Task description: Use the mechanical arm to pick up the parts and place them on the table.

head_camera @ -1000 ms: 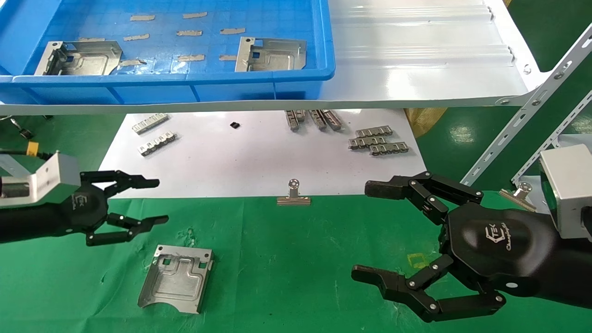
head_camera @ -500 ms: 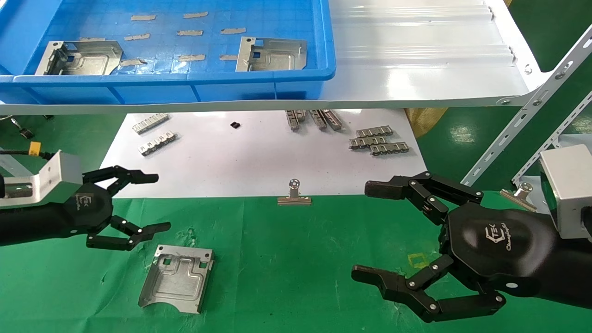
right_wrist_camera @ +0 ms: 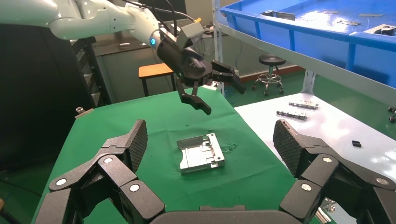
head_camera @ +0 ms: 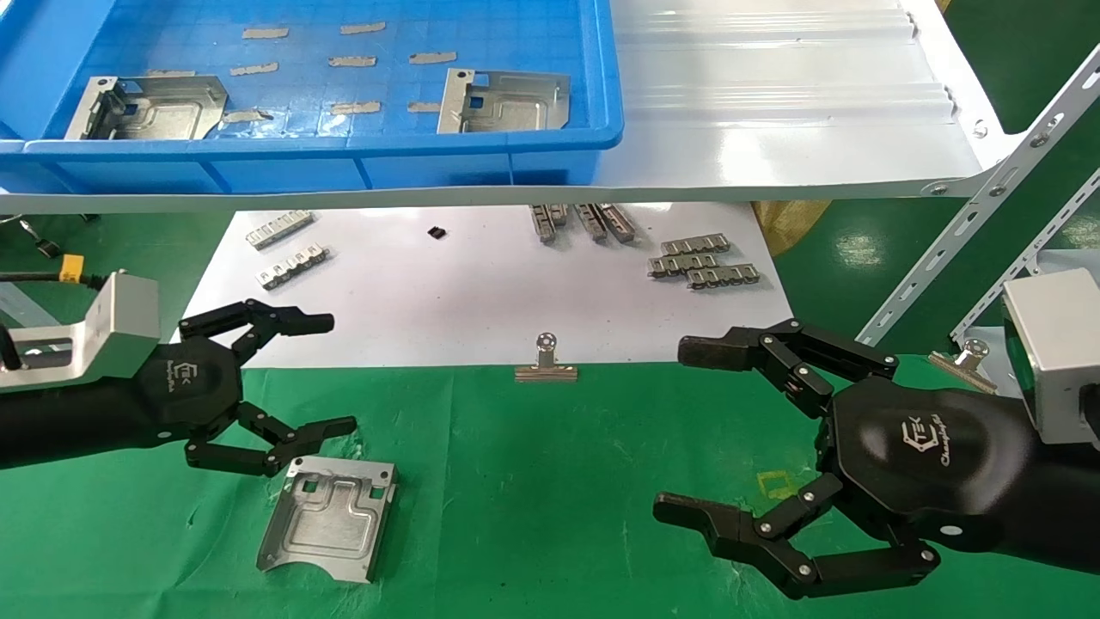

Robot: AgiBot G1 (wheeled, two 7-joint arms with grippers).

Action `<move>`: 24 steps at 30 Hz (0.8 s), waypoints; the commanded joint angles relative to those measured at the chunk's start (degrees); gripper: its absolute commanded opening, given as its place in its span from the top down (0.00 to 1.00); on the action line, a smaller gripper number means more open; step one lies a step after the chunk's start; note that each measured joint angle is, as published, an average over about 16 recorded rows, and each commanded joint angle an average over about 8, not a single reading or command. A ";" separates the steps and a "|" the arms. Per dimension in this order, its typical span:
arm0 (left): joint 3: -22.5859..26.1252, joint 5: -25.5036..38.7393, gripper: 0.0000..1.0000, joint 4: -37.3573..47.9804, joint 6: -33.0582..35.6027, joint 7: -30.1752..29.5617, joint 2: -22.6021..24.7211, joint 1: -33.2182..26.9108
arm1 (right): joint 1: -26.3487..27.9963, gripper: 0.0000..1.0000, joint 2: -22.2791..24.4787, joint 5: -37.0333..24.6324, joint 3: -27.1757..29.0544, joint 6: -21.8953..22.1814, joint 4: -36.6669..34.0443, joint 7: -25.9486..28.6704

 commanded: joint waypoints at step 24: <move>-14.32 -5.94 0.00 -28.00 -2.40 -17.91 -4.39 14.93 | 0.00 0.00 0.00 0.00 0.00 0.00 0.00 0.00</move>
